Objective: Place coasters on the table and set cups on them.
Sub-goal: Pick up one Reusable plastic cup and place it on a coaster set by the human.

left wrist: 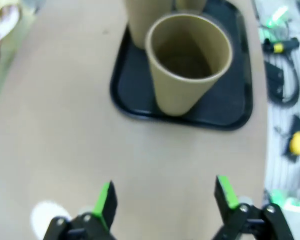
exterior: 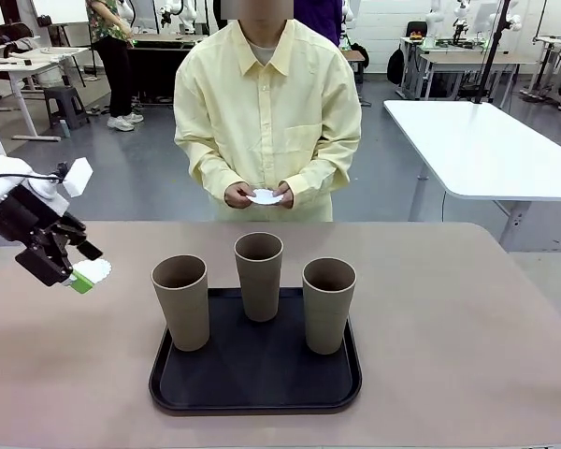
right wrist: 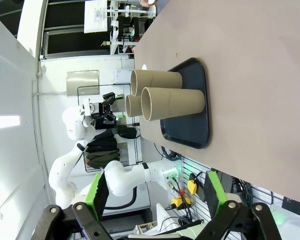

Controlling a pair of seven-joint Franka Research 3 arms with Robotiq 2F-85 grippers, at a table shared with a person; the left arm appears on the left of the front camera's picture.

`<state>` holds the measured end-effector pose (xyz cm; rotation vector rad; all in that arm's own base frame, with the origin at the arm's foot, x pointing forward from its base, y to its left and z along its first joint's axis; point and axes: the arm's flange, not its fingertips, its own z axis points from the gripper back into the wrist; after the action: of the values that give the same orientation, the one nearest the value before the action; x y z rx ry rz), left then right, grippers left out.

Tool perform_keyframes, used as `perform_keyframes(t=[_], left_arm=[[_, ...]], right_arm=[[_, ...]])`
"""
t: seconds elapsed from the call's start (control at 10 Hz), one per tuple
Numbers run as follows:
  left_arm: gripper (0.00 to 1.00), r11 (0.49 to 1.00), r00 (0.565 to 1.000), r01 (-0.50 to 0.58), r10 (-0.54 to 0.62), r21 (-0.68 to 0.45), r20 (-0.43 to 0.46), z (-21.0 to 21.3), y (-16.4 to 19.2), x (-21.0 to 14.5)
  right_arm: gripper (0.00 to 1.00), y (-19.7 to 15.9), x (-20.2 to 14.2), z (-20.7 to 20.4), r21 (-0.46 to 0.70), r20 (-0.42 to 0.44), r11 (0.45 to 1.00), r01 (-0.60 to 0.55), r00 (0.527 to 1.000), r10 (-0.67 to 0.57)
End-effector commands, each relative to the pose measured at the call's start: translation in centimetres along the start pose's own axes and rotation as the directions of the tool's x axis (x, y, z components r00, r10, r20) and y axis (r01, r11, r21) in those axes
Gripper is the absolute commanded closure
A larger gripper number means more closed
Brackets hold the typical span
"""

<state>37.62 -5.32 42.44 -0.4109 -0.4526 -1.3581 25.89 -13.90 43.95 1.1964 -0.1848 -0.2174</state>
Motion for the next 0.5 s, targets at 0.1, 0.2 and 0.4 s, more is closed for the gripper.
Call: perform_keyframes(t=[0.1,0.2,0.4], left_arm=[[0.0,0.961,0.955,0.259,-0.241,-0.092,0.17,-3.2,2.3,1.2],[0.0,0.947,0.936,0.304,-0.277,-0.104,0.217,-4.2,3.0,1.5],[0.0,0.956,0.937,0.261,-0.219,-0.13,0.274,-5.3,4.6,1.0]], right_arm=[[0.0,-0.1,0.1,0.1,0.009,0.0,1.0,0.004,1.0,-0.004],[0.0,-0.1,0.1,0.1,0.009,0.0,1.0,0.004,1.0,-0.004],[0.0,-0.1,0.1,0.1,0.009,0.0,1.0,0.004,1.0,-0.004]])
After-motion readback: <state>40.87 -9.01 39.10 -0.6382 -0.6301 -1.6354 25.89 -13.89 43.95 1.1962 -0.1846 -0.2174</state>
